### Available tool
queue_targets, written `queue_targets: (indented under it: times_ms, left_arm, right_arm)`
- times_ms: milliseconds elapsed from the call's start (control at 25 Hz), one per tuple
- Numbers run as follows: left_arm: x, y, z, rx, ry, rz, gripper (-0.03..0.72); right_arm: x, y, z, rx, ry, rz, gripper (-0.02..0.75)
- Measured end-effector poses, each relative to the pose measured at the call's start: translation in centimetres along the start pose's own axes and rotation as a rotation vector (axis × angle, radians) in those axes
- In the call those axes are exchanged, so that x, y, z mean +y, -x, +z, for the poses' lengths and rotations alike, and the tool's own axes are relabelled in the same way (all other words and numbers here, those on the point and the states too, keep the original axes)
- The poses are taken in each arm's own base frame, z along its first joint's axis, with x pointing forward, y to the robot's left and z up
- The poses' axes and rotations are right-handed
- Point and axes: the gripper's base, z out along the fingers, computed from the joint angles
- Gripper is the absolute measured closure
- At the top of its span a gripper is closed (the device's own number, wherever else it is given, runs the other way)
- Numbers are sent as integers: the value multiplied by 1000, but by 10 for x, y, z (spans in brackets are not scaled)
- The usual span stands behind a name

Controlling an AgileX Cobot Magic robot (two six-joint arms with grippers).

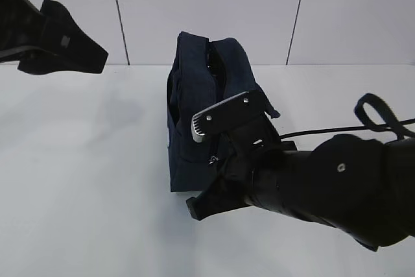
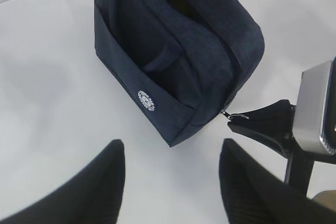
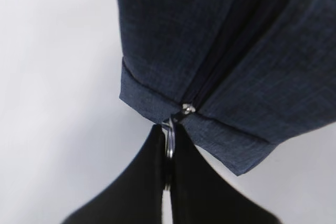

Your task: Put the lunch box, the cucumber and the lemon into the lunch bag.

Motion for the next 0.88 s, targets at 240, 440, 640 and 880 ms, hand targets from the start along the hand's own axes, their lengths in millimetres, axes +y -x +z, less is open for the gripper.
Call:
queue_targets:
  times_ms: [240, 440, 640, 880]
  left_arm:
    - [0, 0, 0, 0, 0, 0, 286]
    - [0, 0, 0, 2, 0, 0, 290]
    - [0, 0, 0, 2, 0, 0, 291]
    - [0, 0, 0, 2, 0, 0, 291]
  right_arm:
    - [0, 3, -12, 33, 19, -28, 717]
    - [1, 11, -16, 50, 23, -45, 717]
    - [1, 19, -19, 32, 22, -64, 717]
    - [0, 18, -19, 34, 16, -94, 717]
